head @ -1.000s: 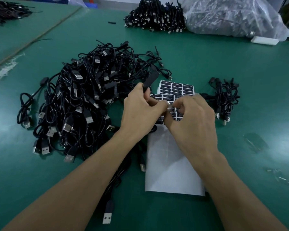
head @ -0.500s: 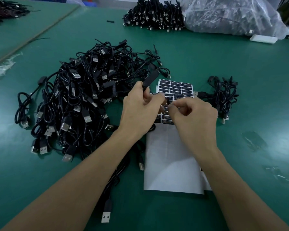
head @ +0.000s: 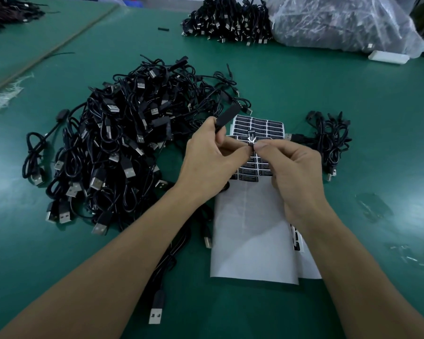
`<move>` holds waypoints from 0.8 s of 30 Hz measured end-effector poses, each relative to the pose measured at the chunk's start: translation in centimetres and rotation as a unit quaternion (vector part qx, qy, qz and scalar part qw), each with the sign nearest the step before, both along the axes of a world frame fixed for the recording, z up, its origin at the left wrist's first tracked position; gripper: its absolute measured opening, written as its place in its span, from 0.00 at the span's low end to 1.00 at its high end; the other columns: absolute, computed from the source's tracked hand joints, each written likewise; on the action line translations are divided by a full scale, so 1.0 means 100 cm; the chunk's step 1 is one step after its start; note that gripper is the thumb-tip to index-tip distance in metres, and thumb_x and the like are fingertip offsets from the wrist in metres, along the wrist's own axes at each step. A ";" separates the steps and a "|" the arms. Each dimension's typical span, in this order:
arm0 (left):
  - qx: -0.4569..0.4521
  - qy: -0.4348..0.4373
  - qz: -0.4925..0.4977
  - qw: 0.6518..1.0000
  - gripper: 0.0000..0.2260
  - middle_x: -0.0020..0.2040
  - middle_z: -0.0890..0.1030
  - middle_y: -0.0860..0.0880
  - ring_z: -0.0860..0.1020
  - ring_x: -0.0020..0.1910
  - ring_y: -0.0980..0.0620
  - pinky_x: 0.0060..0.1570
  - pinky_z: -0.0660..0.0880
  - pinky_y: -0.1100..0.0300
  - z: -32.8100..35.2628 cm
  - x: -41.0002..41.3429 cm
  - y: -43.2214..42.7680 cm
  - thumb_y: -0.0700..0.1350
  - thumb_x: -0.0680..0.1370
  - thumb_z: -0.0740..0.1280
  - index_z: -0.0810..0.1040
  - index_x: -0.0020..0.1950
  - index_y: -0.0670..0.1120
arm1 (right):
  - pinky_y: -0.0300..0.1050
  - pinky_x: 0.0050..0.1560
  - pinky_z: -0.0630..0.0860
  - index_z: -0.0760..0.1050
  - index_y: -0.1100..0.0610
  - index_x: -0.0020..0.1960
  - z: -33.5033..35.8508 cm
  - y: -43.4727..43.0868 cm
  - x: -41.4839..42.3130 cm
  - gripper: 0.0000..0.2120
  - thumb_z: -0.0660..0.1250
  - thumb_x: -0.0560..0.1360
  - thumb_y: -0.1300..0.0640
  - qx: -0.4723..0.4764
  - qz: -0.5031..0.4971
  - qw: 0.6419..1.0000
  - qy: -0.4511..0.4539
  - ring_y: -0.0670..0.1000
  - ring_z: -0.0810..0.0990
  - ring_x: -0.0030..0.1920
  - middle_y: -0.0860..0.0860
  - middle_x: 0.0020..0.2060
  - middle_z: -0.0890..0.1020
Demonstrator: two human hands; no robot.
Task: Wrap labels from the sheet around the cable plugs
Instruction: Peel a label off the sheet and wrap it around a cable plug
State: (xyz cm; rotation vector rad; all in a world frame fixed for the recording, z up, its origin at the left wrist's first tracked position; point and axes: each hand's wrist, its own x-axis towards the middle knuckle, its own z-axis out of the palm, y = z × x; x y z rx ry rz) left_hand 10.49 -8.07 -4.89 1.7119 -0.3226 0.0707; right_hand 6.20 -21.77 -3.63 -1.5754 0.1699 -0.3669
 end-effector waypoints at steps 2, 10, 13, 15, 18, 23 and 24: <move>0.003 -0.006 0.004 1.000 0.19 0.40 0.86 0.49 0.84 0.41 0.47 0.50 0.81 0.43 -0.001 0.001 0.000 0.39 0.72 0.75 0.62 0.42 0.48 | 0.27 0.27 0.66 0.85 0.50 0.39 -0.001 -0.001 0.000 0.11 0.72 0.75 0.63 -0.016 -0.006 1.000 -0.011 0.39 0.71 0.23 0.40 0.26 0.79; 0.022 -0.017 0.001 1.000 0.19 0.38 0.85 0.54 0.79 0.37 0.55 0.43 0.78 0.53 -0.002 0.002 0.000 0.40 0.72 0.75 0.63 0.42 0.48 | 0.40 0.31 0.64 0.85 0.49 0.44 -0.003 -0.011 0.000 0.02 0.73 0.73 0.52 -0.054 -0.026 0.998 -0.007 0.44 0.64 0.26 0.43 0.25 0.71; 0.028 -0.010 -0.023 0.999 0.18 0.37 0.84 0.53 0.79 0.37 0.52 0.42 0.78 0.47 -0.001 0.000 0.001 0.40 0.71 0.74 0.62 0.42 0.47 | 0.33 0.30 0.65 0.84 0.50 0.40 0.001 -0.015 -0.002 0.03 0.73 0.72 0.54 -0.066 -0.005 0.998 -0.012 0.42 0.67 0.25 0.38 0.23 0.73; 0.026 -0.003 -0.041 0.999 0.18 0.37 0.84 0.51 0.77 0.36 0.49 0.40 0.77 0.43 0.001 -0.001 0.001 0.40 0.71 0.74 0.62 0.43 0.46 | 0.30 0.29 0.67 0.84 0.50 0.39 0.002 -0.017 -0.001 0.05 0.74 0.73 0.56 -0.082 0.005 0.997 -0.013 0.41 0.69 0.25 0.39 0.23 0.74; 0.027 -0.001 -0.057 0.998 0.19 0.38 0.85 0.48 0.77 0.36 0.47 0.41 0.77 0.41 0.002 -0.003 0.001 0.41 0.70 0.73 0.61 0.44 0.40 | 0.30 0.29 0.68 0.84 0.48 0.36 0.004 -0.020 0.000 0.09 0.75 0.73 0.59 -0.099 0.015 0.995 -0.005 0.39 0.71 0.25 0.40 0.25 0.78; 0.035 -0.005 -0.065 0.997 0.20 0.37 0.85 0.50 0.79 0.40 0.35 0.43 0.77 0.40 0.004 -0.004 0.001 0.41 0.70 0.73 0.63 0.47 0.36 | 0.29 0.30 0.69 0.84 0.45 0.34 0.005 -0.022 -0.001 0.12 0.75 0.72 0.59 -0.112 0.047 0.993 0.001 0.38 0.73 0.27 0.43 0.28 0.81; 0.037 -0.003 -0.066 0.997 0.19 0.37 0.85 0.50 0.80 0.41 0.35 0.43 0.78 0.38 0.004 -0.004 0.001 0.40 0.70 0.73 0.63 0.47 0.36 | 0.30 0.30 0.69 0.85 0.45 0.34 0.005 -0.023 -0.001 0.11 0.75 0.72 0.58 -0.115 0.045 0.992 -0.001 0.38 0.73 0.28 0.43 0.28 0.81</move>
